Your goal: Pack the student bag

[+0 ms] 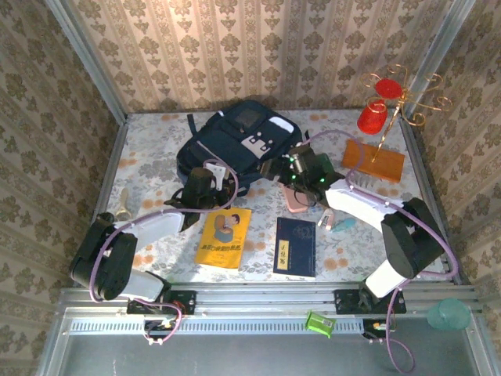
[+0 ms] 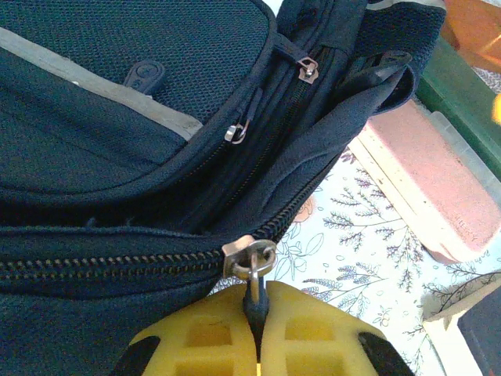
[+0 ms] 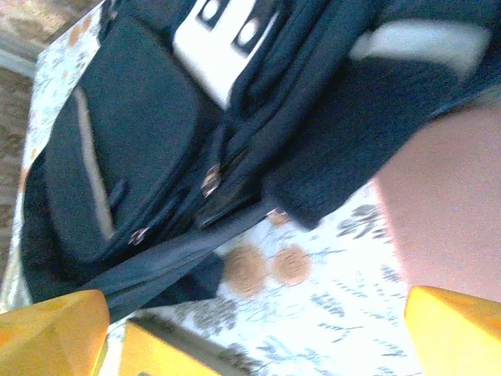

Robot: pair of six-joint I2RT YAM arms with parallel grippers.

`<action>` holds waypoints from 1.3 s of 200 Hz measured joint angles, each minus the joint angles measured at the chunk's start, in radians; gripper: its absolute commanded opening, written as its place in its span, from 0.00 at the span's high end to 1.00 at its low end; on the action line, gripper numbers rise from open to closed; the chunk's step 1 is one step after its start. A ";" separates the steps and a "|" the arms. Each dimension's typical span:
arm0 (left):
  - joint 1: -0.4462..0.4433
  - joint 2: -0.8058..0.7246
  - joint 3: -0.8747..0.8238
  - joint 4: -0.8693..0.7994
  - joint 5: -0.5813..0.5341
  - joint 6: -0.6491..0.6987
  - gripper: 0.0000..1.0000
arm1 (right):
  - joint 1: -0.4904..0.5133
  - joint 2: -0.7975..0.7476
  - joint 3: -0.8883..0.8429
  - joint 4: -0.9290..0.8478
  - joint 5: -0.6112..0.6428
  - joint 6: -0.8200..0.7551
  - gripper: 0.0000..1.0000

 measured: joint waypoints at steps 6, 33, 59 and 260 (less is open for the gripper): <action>-0.002 0.000 0.000 0.001 -0.004 0.000 1.00 | 0.018 0.015 0.000 0.027 -0.006 0.026 0.04; -0.004 -0.004 -0.002 0.002 -0.010 0.000 1.00 | 0.078 0.130 0.030 0.138 -0.039 0.141 0.07; -0.004 -0.010 -0.003 0.001 -0.014 0.000 1.00 | 0.092 0.257 0.098 0.201 -0.058 0.216 0.23; 0.127 -0.293 -0.131 -0.216 0.008 0.047 1.00 | -0.166 0.157 0.061 0.078 -0.215 0.007 0.48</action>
